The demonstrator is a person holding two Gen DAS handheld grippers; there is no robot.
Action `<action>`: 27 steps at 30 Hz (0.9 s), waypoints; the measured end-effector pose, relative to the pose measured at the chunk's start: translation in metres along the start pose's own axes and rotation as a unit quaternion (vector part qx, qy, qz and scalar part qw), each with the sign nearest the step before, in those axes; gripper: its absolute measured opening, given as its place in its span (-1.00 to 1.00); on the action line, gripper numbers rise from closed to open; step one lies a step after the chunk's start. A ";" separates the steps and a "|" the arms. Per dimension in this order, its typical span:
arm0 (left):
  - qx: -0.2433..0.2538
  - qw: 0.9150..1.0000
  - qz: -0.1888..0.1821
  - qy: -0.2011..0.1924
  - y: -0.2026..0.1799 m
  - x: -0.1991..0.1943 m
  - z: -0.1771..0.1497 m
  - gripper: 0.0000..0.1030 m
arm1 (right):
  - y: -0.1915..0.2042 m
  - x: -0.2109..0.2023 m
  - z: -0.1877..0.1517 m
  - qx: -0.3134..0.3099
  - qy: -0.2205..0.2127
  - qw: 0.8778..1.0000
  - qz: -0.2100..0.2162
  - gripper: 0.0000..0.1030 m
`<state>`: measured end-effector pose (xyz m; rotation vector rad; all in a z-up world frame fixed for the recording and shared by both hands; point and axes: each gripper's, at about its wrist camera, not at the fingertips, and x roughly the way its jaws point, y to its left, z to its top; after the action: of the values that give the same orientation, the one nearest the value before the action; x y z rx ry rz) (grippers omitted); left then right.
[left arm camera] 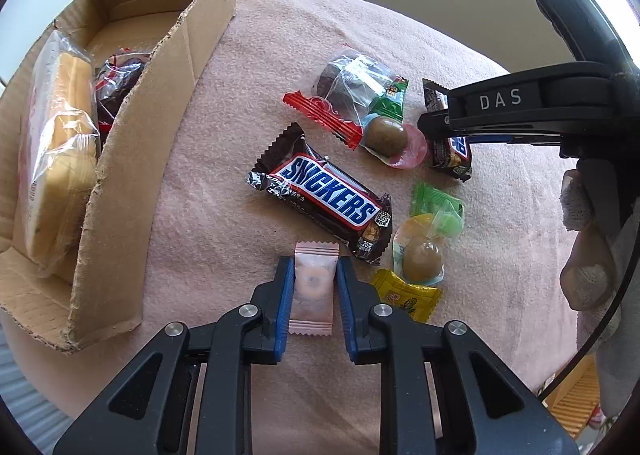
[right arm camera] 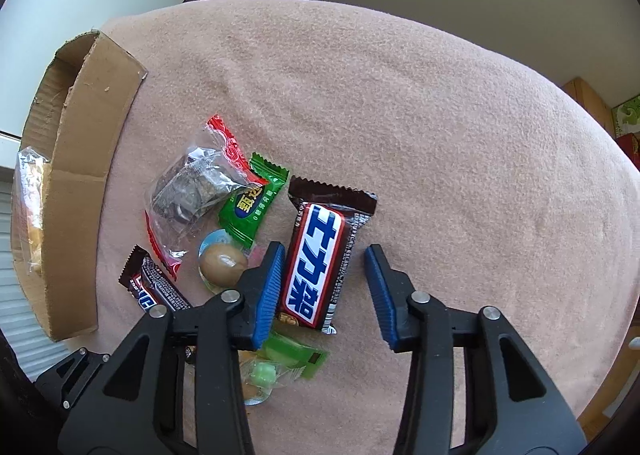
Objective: Organize snacks
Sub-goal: 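Grasp the small pink packet with the left tool while the right tool grasps the brown chocolate bar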
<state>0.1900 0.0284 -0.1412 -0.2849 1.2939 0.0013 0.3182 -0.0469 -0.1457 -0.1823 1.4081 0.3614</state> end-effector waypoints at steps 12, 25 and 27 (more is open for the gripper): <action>-0.013 1.000 -0.018 0.000 0.029 -0.020 -0.020 -0.62 | -0.009 -0.006 -0.012 0.004 -0.013 1.000 0.006 -0.41; -0.012 0.999 -0.037 -0.035 0.052 -0.071 -0.019 -0.62 | -0.008 -0.040 -0.025 -0.006 -0.042 0.999 0.023 -0.41; -0.016 0.998 -0.038 -0.044 0.054 -0.081 -0.016 -0.62 | -0.005 -0.048 -0.024 -0.009 -0.047 0.998 0.028 -0.42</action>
<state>0.1435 0.0899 -0.0797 -0.3572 1.1963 -0.0296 0.2919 -0.0660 -0.1032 -0.1398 1.3192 0.4242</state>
